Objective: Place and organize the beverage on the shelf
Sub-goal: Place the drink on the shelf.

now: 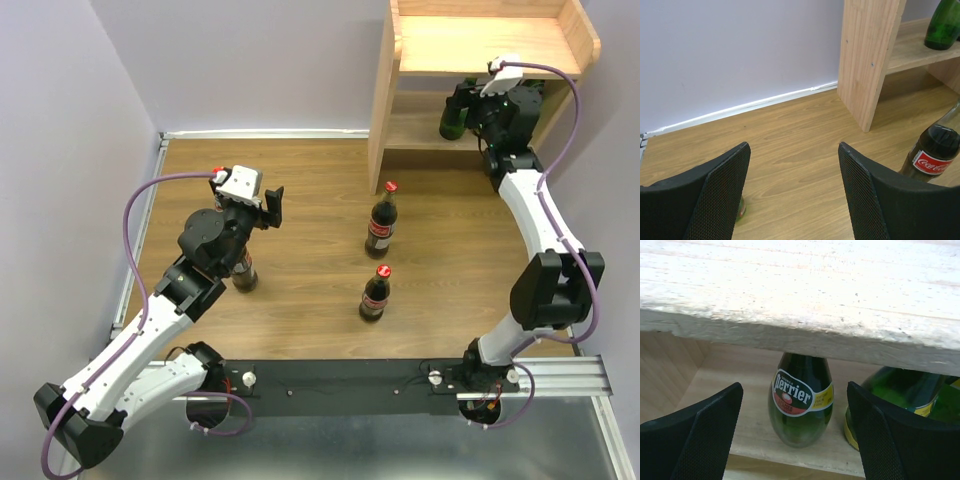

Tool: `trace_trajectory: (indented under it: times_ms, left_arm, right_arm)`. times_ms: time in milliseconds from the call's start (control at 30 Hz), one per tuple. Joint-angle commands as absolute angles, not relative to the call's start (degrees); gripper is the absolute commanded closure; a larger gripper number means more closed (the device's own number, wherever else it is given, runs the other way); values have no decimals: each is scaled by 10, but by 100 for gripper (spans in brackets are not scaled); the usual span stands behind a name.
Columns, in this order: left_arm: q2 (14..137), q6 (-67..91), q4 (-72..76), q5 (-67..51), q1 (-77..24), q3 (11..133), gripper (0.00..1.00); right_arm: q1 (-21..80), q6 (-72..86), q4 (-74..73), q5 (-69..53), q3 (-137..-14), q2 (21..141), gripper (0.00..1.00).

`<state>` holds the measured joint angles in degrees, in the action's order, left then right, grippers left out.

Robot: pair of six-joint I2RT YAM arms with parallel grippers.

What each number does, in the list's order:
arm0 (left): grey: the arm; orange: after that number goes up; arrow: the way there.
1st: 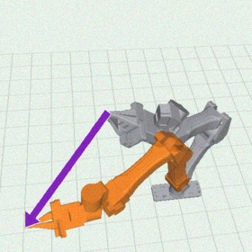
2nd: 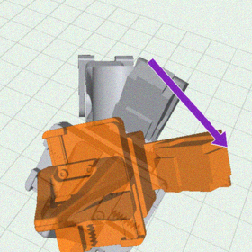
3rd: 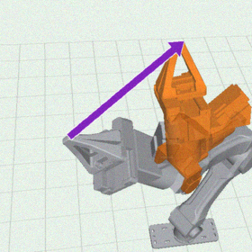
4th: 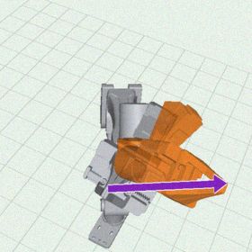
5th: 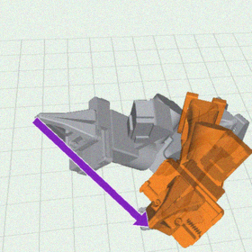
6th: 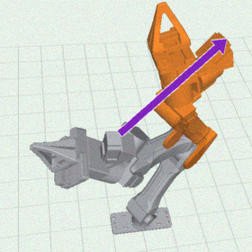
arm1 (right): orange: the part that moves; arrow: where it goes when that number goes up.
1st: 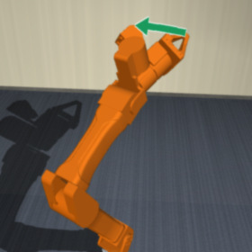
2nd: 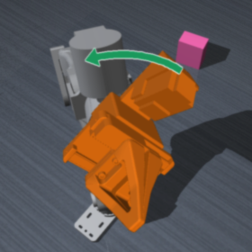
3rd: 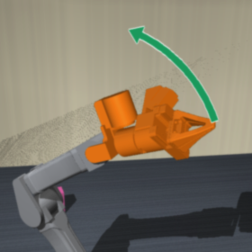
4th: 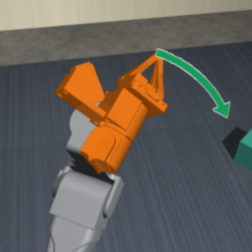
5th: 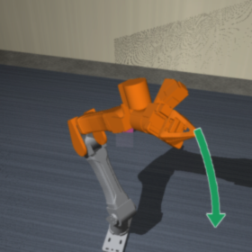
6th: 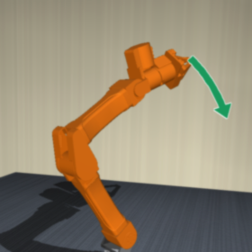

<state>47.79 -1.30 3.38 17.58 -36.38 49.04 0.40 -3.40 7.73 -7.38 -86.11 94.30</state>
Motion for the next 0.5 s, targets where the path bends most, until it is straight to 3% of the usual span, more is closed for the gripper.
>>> trace_trajectory:
  times_ms: [0, 467]
  left_arm:
    - [468, -13, 45, 178, -360, 485, 21]
    - [466, -8, 43, 187, -359, 506, 21]
  right_arm:
    - [2, -44, 88, -79, -839, 916, 9]
    - [3, -85, 86, -74, -733, 779, 9]
